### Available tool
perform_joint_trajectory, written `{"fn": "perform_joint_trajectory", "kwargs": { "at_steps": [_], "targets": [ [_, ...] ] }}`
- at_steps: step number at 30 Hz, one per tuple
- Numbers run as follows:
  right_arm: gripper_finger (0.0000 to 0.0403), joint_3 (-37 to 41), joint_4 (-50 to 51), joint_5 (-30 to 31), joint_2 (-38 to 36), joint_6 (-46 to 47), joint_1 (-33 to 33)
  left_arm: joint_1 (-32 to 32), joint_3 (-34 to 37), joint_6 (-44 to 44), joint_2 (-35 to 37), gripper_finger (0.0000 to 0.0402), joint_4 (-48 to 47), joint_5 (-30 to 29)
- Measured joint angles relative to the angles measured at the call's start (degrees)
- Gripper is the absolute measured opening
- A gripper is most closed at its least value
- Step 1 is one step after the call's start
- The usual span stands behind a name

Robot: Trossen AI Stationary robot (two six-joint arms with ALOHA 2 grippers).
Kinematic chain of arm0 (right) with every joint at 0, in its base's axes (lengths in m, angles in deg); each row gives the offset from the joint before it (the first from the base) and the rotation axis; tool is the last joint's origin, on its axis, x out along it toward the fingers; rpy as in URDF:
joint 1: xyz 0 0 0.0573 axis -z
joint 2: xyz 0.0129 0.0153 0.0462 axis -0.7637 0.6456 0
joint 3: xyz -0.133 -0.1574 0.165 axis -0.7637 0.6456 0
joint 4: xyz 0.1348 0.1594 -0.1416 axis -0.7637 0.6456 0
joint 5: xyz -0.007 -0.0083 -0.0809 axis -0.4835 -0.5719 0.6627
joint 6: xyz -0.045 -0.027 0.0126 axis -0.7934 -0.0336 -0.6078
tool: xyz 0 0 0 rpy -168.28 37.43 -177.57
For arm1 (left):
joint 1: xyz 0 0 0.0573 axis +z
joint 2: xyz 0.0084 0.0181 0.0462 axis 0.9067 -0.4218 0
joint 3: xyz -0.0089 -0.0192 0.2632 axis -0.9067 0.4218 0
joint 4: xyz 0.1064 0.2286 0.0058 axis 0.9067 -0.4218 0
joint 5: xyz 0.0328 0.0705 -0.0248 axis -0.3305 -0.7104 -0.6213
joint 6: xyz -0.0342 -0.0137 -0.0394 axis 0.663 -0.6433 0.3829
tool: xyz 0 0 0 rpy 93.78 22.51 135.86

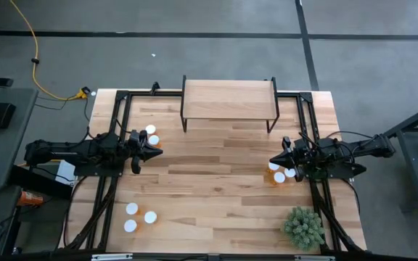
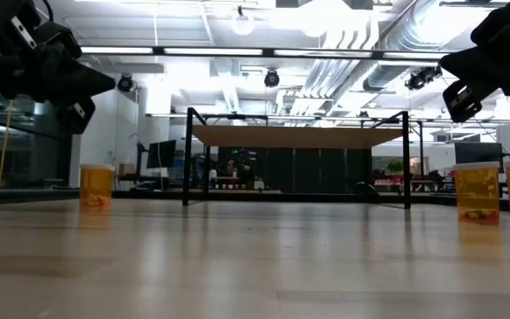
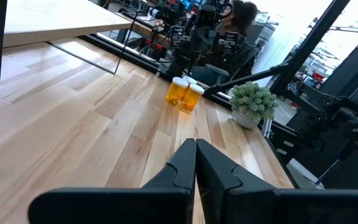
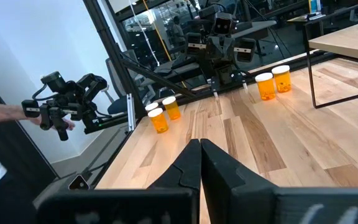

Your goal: Pick and place medicine bottles onto shelf by color

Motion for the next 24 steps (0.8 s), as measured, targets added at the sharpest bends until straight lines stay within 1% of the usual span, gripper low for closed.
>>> {"fn": "perform_joint_trajectory", "kwargs": {
  "at_steps": [14, 19, 23, 24],
  "targets": [
    [0.0000, -0.01, -0.01, 0.01, 0.01, -0.01, 0.00, 0.00, 0.01, 0.00, -0.01, 0.0001, 0.16, -0.05],
    [0.0000, -0.02, 0.00, 0.01, 0.00, -0.01, 0.00, -0.02, 0.01, 1.51, -0.01, 0.0001, 2.28, -4.75],
    [0.0000, -0.02, 0.01, -0.01, -0.01, 0.01, 0.00, -0.02, 0.01, 6.62, -0.02, 0.0001, 6.69, -5.74],
    [0.0000, -0.02, 0.00, 0.01, 0.01, -0.01, 0.00, -0.04, 0.07, 6.93, -0.05, 0.0001, 9.60, -7.52]
  ]
}}
